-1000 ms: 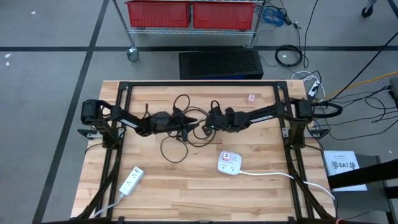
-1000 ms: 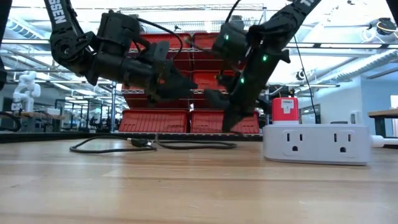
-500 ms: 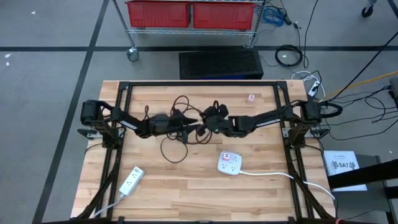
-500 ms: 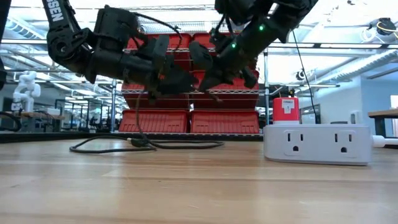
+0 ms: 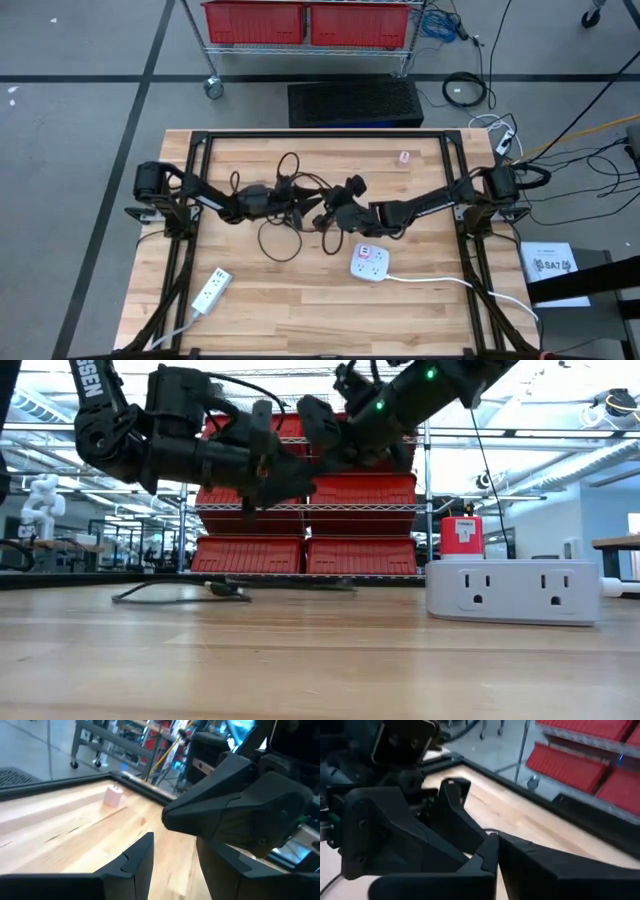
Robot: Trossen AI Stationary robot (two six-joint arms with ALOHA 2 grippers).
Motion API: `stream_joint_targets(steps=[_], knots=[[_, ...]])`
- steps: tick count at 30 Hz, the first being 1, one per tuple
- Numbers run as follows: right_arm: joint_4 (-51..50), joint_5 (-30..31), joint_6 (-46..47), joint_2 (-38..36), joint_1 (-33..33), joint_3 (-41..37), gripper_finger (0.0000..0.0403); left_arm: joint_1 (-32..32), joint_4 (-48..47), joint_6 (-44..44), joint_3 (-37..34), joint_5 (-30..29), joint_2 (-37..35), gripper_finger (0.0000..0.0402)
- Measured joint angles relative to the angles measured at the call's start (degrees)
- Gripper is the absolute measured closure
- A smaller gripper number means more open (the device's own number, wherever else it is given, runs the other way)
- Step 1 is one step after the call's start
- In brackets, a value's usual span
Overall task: Insert USB
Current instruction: Insert the top black USB cable into the red charger adapter
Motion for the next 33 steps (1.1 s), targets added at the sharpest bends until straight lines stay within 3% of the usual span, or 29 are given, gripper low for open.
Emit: stream_joint_targets(steps=[4, 8, 13, 17, 20, 26, 33], knots=[[2.72, 3.02, -4.92, -0.02, 1.68, 0.09, 0.0401, -0.73, 1.44, 0.56, 0.00, 0.02, 1.08, 0.0246], [-2.94, 2.54, -2.54, -0.10, 2.38, 0.09, 0.0402, -0.71, 1.64, 1.33, -0.93, 0.13, 1.18, 0.0246], [-18.59, -5.43, 9.80, -1.06, 1.05, 0.07, 0.0402, 0.54, 9.09, 1.33, -6.11, 0.20, 0.93, 0.0246], [-25.52, -16.47, 15.15, -1.22, -3.44, 0.04, 0.0401, 3.16, 16.71, -0.33, -11.72, -0.37, 0.92, 0.0246], [-25.04, -22.56, 13.91, -0.72, -6.87, 0.04, 0.0388, 5.18, 20.62, -2.47, -14.95, 1.15, 0.87, 0.0246], [-24.11, -28.21, 12.70, -0.48, -11.48, 0.04, 0.0335, 7.39, 19.95, -3.31, -16.87, 6.06, 0.88, 0.0246], [-24.32, -37.13, 17.49, -0.48, -16.69, 0.04, 0.0262, 7.59, 19.05, -3.27, -17.03, 8.61, 0.88, 0.0246]])
